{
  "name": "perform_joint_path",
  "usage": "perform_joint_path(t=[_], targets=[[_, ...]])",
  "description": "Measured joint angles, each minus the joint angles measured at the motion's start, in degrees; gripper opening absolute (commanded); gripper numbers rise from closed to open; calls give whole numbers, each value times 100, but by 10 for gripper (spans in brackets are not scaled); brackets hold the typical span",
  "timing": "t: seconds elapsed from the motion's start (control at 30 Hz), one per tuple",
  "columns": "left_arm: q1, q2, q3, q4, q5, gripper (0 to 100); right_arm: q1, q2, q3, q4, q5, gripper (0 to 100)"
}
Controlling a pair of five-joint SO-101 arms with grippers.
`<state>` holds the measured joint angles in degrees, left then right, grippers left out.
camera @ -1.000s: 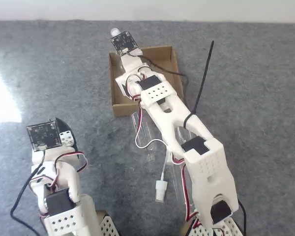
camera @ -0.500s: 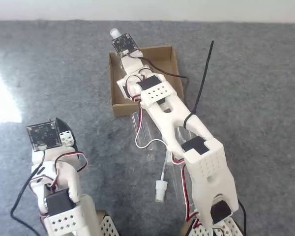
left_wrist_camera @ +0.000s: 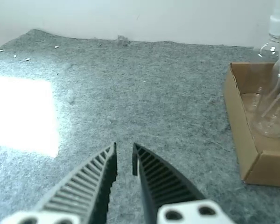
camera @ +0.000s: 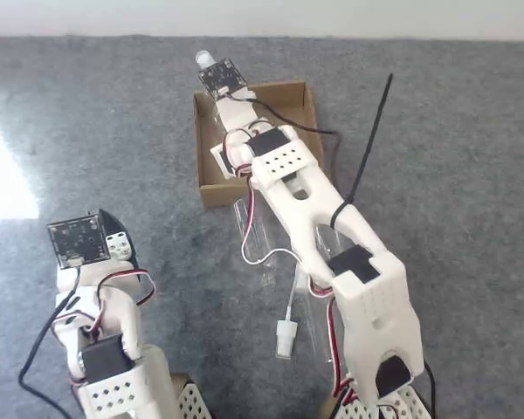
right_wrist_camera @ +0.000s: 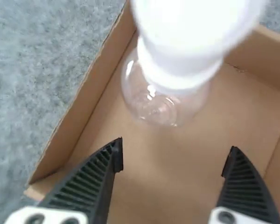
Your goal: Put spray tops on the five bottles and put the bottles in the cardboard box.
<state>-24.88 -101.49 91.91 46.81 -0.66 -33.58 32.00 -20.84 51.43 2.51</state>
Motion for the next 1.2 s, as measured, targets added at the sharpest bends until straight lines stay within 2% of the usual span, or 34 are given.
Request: perform_joint_path(t=[0.87,1.2], targets=[[0,0,0,0,0,56,0,-2119,0,2593,-26,297],[0,0,0,0,0,56,18,-2576,0,3903,-26,297]])
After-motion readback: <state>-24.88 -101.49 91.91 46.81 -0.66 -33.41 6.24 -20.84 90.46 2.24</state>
